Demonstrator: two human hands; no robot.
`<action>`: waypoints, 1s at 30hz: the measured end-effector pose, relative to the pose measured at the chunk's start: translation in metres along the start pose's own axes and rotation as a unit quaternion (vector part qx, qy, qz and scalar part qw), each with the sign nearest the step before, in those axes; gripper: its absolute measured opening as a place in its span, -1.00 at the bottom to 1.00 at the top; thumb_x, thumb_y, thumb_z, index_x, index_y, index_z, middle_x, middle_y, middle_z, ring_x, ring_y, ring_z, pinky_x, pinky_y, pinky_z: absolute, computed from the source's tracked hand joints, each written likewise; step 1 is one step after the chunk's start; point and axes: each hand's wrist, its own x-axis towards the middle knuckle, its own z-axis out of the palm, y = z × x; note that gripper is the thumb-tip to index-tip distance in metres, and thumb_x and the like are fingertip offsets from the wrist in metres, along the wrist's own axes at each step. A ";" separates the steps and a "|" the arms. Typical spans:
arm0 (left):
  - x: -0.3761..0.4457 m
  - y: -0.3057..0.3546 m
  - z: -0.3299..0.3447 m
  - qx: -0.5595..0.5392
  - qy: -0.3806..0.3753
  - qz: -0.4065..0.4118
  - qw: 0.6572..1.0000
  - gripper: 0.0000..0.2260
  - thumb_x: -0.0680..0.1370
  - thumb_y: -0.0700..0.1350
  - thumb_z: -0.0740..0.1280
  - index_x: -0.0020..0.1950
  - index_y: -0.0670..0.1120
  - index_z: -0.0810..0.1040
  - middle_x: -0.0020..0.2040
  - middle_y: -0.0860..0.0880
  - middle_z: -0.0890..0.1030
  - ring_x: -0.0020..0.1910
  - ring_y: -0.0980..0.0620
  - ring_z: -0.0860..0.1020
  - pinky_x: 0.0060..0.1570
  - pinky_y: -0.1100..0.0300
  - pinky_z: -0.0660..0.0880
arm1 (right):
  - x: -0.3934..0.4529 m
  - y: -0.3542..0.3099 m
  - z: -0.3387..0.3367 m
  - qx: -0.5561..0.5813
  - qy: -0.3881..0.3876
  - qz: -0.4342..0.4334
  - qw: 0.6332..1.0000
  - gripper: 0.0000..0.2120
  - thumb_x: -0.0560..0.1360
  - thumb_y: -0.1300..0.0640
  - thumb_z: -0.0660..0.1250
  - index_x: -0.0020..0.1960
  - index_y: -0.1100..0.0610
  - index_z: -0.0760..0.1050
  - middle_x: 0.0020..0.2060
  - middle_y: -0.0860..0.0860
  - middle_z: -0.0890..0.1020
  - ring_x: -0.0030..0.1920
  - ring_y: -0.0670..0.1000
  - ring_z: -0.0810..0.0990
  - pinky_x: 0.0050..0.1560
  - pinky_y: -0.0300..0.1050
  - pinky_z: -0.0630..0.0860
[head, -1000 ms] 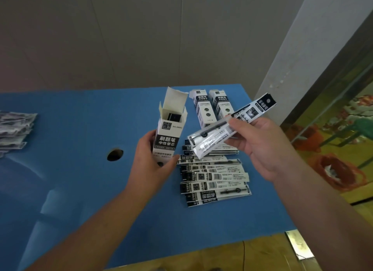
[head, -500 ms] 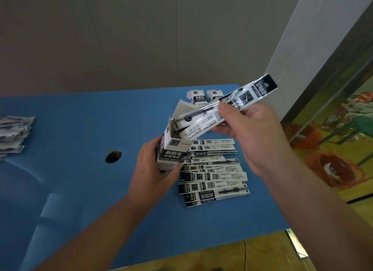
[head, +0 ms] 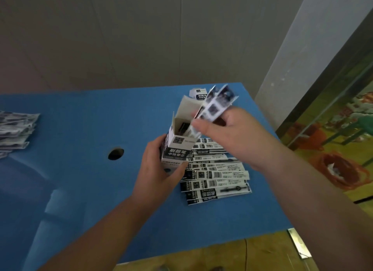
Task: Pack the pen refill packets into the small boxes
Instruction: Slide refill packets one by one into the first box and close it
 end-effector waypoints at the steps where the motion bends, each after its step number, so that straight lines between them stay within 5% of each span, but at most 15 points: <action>1: 0.001 0.001 0.001 -0.008 0.001 -0.005 1.000 -0.42 0.44 0.03 0.50 0.36 0.33 0.32 0.23 0.12 0.51 0.23 -0.02 0.55 0.17 -0.11 0.56 | 0.002 0.001 0.002 -0.002 0.003 -0.013 1.000 -0.75 0.50 -0.16 0.43 0.15 -0.13 0.61 -0.09 -0.14 0.66 -0.10 -0.11 0.61 0.01 -0.05 0.57; 4: 0.002 0.004 0.002 -0.017 0.008 -0.017 1.000 -0.41 0.46 -0.11 0.54 0.34 0.28 0.35 0.21 0.12 0.53 0.21 0.06 0.56 0.16 0.03 0.56 | 0.004 0.008 0.005 0.062 0.029 -0.046 0.997 -0.69 0.46 -0.13 0.48 0.17 -0.15 0.55 -0.19 -0.08 0.48 -0.23 -0.12 0.46 -0.10 -0.05 0.51; 8: 0.004 0.006 0.002 -0.012 0.016 -0.036 0.999 -0.36 0.46 -0.14 0.55 0.27 0.40 0.29 0.24 0.13 0.51 0.22 0.15 0.55 0.14 0.26 0.52 | 0.012 0.032 0.006 0.094 0.055 -0.049 0.993 -0.78 0.52 -0.11 0.41 0.15 -0.12 0.56 -0.13 0.02 0.55 -0.17 -0.02 0.51 -0.03 -0.10 0.53; 12: 0.003 0.010 0.003 -0.026 0.023 -0.060 0.998 -0.40 0.46 -0.16 0.55 0.24 0.33 0.31 0.23 0.07 0.54 0.17 0.20 0.57 0.07 0.41 0.50 | 0.031 0.079 0.005 -0.126 0.046 0.013 0.991 -0.74 0.59 0.02 0.36 0.27 -0.01 0.55 -0.06 -0.19 0.58 -0.09 -0.16 0.57 -0.06 -0.22 0.47; 15: 0.001 0.011 0.003 -0.029 0.021 -0.069 0.997 -0.41 0.46 -0.17 0.55 0.25 0.30 0.32 0.22 0.05 0.54 0.16 0.18 0.58 0.05 0.41 0.51 | 0.045 0.107 0.009 -0.315 -0.032 -0.010 0.949 -0.68 0.60 0.06 0.33 0.33 0.07 0.54 0.16 -0.03 0.60 0.16 0.00 0.57 0.16 -0.05 0.51; 18: 0.000 0.012 0.004 -0.030 0.022 -0.080 0.996 -0.42 0.46 -0.18 0.55 0.25 0.29 0.32 0.21 0.06 0.55 0.15 0.18 0.58 -0.01 0.43 0.51 | 0.061 0.121 0.018 -0.404 -0.082 -0.002 0.911 -0.79 0.60 0.04 0.28 0.17 0.05 0.60 0.10 0.00 0.60 0.09 0.06 0.59 0.09 0.08 0.59; 24: -0.001 0.009 0.004 -0.022 0.022 -0.107 0.994 -0.45 0.46 -0.11 0.55 0.35 0.12 0.38 0.21 0.07 0.55 0.16 0.15 0.59 0.03 0.34 0.55 | 0.081 0.133 0.027 -0.441 -0.110 -0.022 0.890 -0.83 0.55 0.11 0.24 -0.22 0.05 0.47 -0.19 -0.05 0.49 -0.18 0.02 0.53 -0.17 0.03 0.59; 30: -0.001 0.010 0.005 -0.037 0.028 -0.125 0.991 -0.44 0.47 -0.18 0.54 0.38 0.02 0.38 0.18 0.06 0.55 0.10 0.18 0.60 -0.06 0.40 0.53 | 0.087 0.133 0.031 -0.469 -0.151 -0.032 0.869 -0.84 0.49 0.27 0.26 -0.05 0.07 0.55 -0.10 -0.06 0.45 -0.06 0.04 0.52 -0.07 0.02 0.60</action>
